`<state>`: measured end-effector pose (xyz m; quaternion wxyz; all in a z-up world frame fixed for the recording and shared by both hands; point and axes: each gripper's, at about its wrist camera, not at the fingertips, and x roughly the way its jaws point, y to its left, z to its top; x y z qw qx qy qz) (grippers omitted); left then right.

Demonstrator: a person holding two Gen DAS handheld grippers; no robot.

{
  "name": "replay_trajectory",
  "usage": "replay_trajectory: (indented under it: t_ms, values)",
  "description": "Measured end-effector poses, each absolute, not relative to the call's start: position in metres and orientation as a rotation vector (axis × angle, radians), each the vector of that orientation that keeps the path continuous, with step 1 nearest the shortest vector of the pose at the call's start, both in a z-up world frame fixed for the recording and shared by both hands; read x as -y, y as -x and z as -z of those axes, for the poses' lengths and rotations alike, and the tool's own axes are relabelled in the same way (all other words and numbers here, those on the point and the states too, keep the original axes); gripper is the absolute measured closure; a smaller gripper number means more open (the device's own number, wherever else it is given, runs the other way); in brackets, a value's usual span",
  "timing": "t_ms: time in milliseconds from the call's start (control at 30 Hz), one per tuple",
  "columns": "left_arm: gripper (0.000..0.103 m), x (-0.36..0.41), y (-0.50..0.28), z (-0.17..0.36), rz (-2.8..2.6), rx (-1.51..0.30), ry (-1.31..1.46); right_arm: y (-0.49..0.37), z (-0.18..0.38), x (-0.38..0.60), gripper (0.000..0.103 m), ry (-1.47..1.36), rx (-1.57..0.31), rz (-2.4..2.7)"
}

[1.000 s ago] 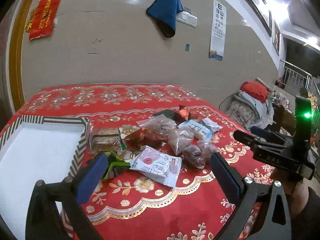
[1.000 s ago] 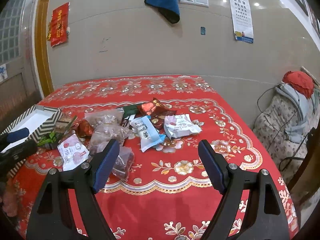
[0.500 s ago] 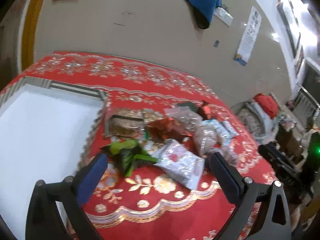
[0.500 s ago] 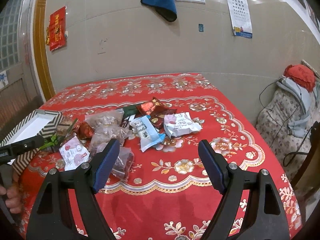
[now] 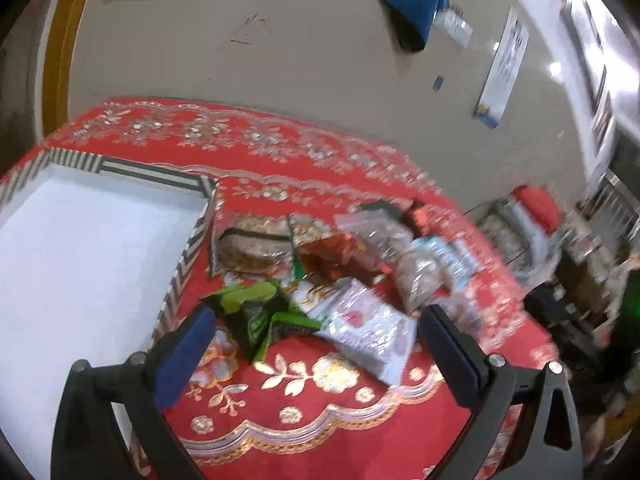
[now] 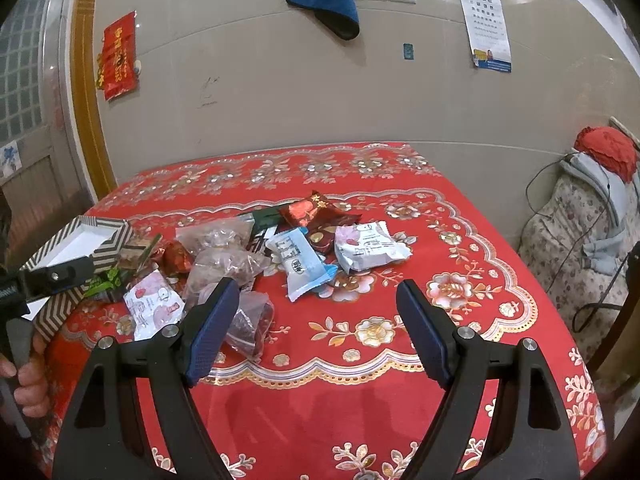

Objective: Organize snacks
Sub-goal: 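Grasp the green star-shaped snack packet with the left gripper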

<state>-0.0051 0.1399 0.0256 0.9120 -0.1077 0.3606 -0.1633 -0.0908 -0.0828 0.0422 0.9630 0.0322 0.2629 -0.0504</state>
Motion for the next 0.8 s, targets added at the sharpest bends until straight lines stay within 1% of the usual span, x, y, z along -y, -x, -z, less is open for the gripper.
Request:
replay_trajectory:
  t_ms: [100,300,367,400,433,467,500,667,733,800]
  values:
    - [0.000,-0.128,0.003,-0.023,0.264,-0.760,0.155,0.091,-0.042,0.084,0.021,-0.071,-0.532,0.100]
    - [0.000,-0.120,-0.016,-0.018,0.070,-0.801,0.141,0.091,-0.042,0.085,0.021,-0.081,-0.532,0.099]
    - [0.006,-0.116,-0.018,-0.016,0.022,-0.817,0.106,0.091,-0.042,0.086,0.021,-0.086,-0.533,0.099]
    - [0.012,-0.116,-0.019,-0.015,-0.004,-0.820,0.094,0.091,-0.042,0.086,0.021,-0.088,-0.535,0.099]
    - [0.022,-0.116,-0.020,-0.014,-0.023,-0.820,0.083,0.090,-0.042,0.087,0.021,-0.090,-0.536,0.100]
    - [0.026,-0.116,-0.021,-0.013,-0.043,-0.822,0.071,0.090,-0.041,0.087,0.021,-0.092,-0.539,0.099]
    - [0.033,-0.116,-0.022,-0.013,-0.059,-0.824,0.063,0.090,-0.041,0.087,0.021,-0.093,-0.541,0.099]
    - [0.043,-0.111,-0.029,-0.008,-0.108,-0.857,0.005,0.090,-0.041,0.087,0.021,-0.091,-0.541,0.098]
    - [0.055,-0.112,-0.029,-0.008,-0.133,-0.859,-0.001,0.090,-0.041,0.087,0.021,-0.092,-0.539,0.098]
    - [0.056,-0.113,-0.029,-0.008,-0.131,-0.861,-0.011,0.091,-0.042,0.088,0.021,-0.096,-0.534,0.098]
